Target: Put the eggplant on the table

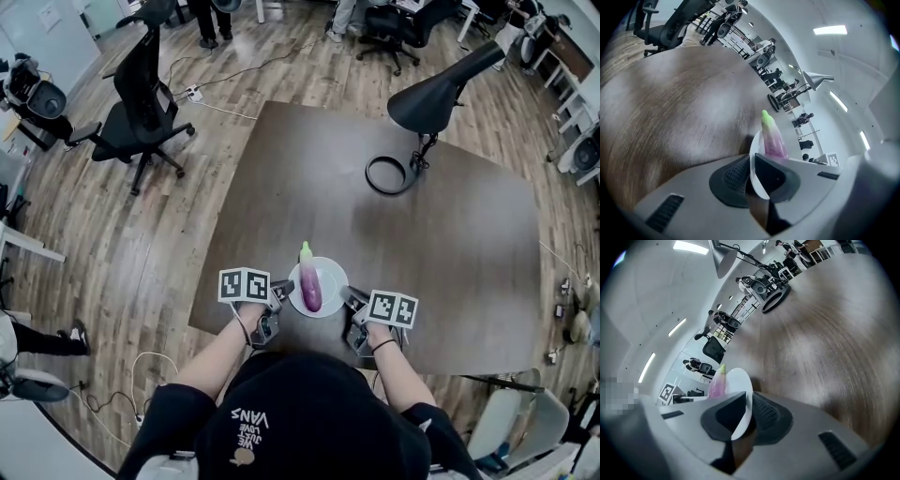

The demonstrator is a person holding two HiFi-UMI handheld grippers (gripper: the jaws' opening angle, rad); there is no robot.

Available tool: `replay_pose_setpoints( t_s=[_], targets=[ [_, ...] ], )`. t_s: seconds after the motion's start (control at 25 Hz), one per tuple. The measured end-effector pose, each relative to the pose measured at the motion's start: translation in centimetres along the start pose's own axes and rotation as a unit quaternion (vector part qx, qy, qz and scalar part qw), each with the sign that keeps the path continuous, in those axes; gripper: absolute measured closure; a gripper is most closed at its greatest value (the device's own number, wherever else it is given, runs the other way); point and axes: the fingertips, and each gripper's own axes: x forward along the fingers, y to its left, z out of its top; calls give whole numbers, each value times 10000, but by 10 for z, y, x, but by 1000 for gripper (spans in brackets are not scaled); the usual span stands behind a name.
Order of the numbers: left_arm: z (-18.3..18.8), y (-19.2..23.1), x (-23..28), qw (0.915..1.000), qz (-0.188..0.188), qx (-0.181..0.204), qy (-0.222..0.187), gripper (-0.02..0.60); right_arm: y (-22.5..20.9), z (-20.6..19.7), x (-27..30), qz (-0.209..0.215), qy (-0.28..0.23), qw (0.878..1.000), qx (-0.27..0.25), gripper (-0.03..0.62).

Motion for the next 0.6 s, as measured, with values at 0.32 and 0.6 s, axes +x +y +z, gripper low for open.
replay_pose_setpoints(
  t_s=[0.32,0.6],
  targets=[
    [-4,9,7,9997,206,-29,163,540,-5,-2,5,-126,177,9997,-69,559],
    [-4,10,10,9992,296,-89,250,540,-9,-2,7,-315,310,9990,-33,559]
  ],
)
